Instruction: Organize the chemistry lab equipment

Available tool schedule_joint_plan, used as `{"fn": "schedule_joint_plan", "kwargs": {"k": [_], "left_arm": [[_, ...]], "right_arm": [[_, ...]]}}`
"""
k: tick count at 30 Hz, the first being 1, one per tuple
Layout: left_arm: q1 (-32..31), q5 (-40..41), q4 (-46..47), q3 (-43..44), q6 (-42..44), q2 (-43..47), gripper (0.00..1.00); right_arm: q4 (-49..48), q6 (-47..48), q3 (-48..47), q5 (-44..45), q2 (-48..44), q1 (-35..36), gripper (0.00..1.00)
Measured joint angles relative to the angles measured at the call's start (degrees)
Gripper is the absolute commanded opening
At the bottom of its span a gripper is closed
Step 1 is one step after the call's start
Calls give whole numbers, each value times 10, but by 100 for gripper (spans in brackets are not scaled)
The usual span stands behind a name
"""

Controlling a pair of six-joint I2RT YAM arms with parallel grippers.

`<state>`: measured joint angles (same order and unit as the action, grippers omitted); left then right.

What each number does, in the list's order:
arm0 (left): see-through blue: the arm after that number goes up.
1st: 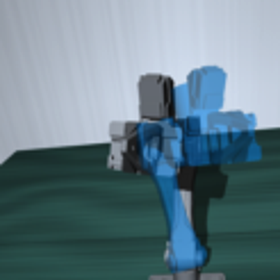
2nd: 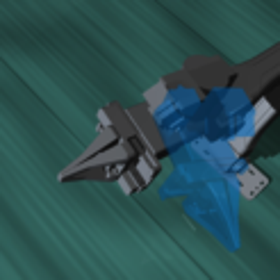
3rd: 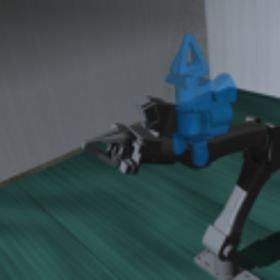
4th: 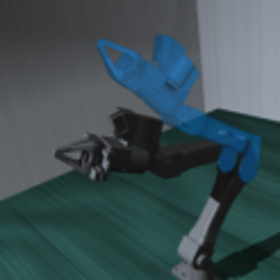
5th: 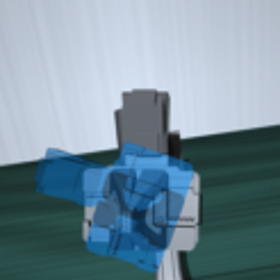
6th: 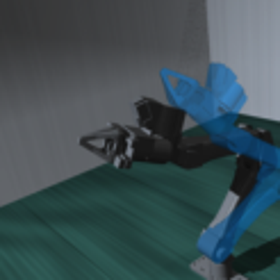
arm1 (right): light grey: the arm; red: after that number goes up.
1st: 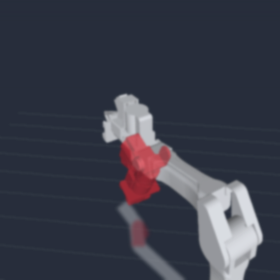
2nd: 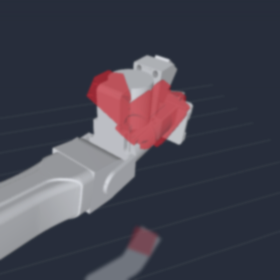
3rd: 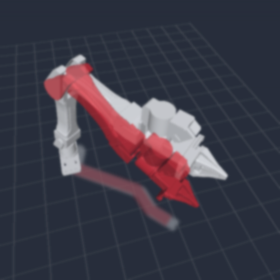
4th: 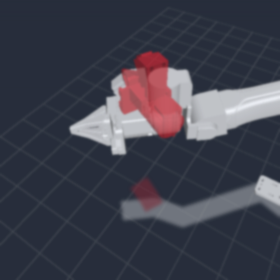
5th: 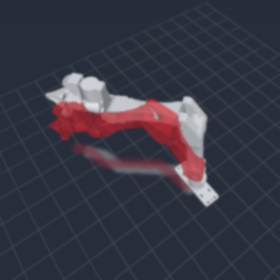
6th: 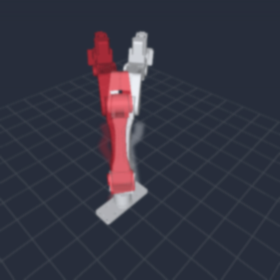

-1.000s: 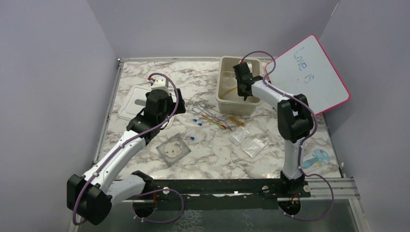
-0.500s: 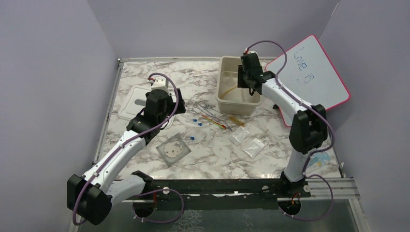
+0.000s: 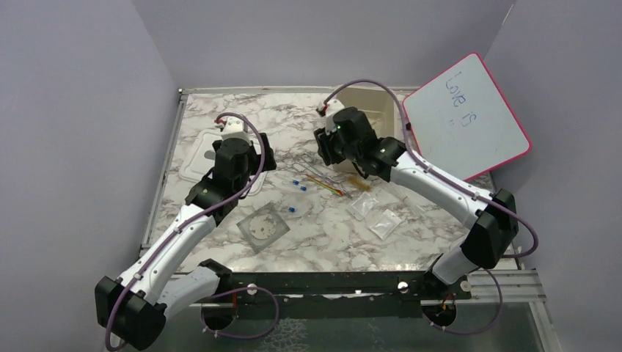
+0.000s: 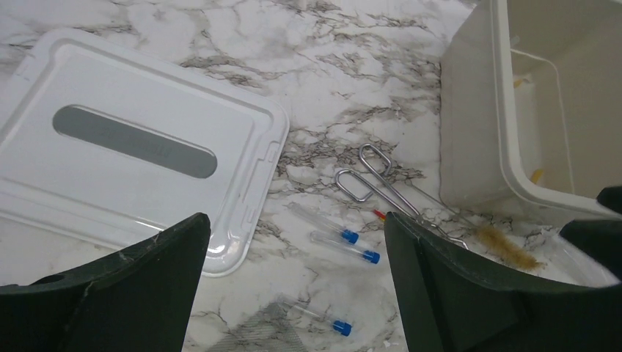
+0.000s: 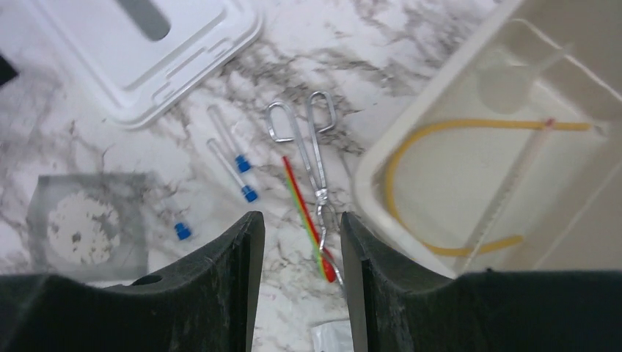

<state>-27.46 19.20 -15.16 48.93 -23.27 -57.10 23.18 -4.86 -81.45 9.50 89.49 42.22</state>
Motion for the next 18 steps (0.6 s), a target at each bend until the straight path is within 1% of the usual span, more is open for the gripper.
{"fn": "schedule_joint_plan", "kwargs": {"k": [3,9,15,18], "left_arm": [[0,27,-4,0,-1,20,91],[0,90,-3,-15,-11,71,91],[1,100,-3,-16,-13,68,91],[2,99,-3,-16,-12,56,91]], "right_arm": [[3,12,14,-4,12,45,48],[9,26,24,15,78,97,49],[38,22,24,76,163,109,48],[40,23,26,103,186,108,43]]}}
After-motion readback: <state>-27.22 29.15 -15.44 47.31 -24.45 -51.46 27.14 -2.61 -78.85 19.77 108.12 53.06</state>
